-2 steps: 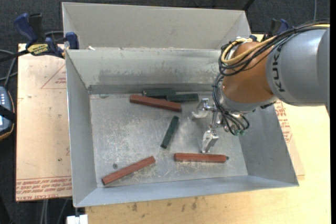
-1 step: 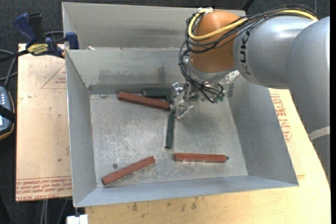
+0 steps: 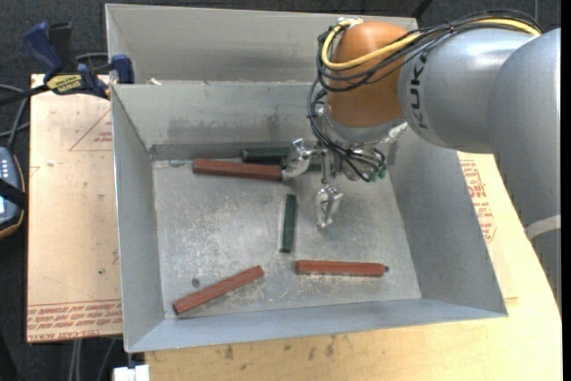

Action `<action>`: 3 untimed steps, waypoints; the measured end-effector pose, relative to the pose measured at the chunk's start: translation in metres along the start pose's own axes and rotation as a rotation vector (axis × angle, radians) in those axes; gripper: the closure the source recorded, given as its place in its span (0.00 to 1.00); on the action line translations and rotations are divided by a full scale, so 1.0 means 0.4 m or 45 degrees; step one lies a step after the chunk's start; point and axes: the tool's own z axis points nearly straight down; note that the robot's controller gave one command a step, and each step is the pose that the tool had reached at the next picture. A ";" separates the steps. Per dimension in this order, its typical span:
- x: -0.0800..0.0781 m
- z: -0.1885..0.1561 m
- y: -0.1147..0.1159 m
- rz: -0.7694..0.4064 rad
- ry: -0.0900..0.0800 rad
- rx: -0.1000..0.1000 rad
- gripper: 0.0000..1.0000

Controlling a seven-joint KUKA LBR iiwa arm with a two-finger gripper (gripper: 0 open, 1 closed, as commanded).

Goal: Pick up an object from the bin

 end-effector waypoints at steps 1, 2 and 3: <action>0.000 0.000 0.000 0.001 -0.001 -0.001 0.00; 0.073 -0.003 0.110 -0.535 -0.072 0.040 1.00; 0.073 -0.003 0.110 -0.534 -0.072 0.040 1.00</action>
Offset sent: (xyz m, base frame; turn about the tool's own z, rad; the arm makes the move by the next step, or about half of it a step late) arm -0.0556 0.0272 -0.0084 -0.4260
